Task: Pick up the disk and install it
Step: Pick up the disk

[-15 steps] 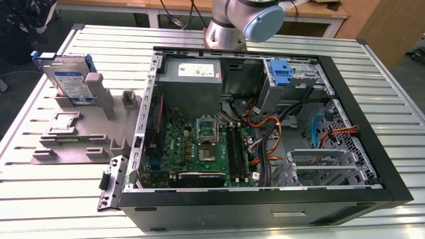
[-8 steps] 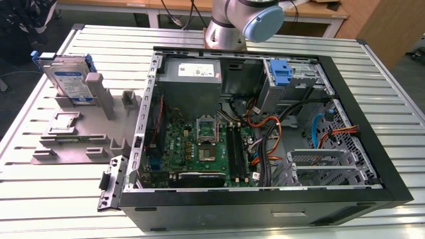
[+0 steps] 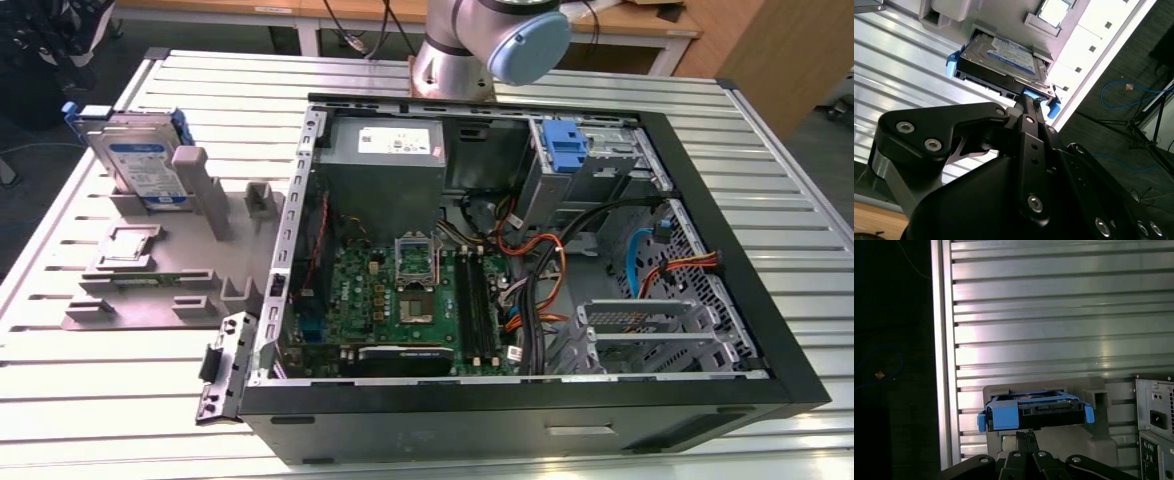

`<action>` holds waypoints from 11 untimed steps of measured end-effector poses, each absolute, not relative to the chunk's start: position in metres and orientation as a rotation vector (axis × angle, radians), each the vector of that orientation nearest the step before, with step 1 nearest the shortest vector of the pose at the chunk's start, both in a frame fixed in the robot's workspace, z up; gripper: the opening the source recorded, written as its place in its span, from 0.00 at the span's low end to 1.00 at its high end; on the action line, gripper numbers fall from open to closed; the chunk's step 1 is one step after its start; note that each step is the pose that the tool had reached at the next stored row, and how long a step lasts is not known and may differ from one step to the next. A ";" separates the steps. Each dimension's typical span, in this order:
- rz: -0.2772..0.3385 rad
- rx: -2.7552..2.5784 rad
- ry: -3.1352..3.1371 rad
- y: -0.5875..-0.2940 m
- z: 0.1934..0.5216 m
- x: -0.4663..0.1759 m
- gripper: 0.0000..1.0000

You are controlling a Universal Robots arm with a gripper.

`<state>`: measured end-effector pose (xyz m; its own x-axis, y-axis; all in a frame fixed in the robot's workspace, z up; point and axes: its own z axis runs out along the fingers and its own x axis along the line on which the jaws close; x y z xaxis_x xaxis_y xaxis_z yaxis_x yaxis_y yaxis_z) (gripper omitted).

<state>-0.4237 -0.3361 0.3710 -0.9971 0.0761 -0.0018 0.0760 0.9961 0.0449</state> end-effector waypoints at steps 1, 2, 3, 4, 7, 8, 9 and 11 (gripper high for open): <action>0.070 0.117 3.135 -0.336 0.371 -0.424 0.10; 0.070 0.111 3.135 -0.336 0.371 -0.424 0.10; 0.070 0.097 3.136 -0.336 0.371 -0.424 0.10; 0.070 0.077 3.137 -0.336 0.371 -0.424 0.10; 0.070 -0.005 3.139 -0.336 0.371 -0.424 0.10; 0.071 -0.033 3.139 -0.336 0.371 -0.424 0.10; 0.071 -0.061 3.139 -0.336 0.371 -0.424 0.10; 0.071 -0.120 3.138 -0.336 0.371 -0.424 0.10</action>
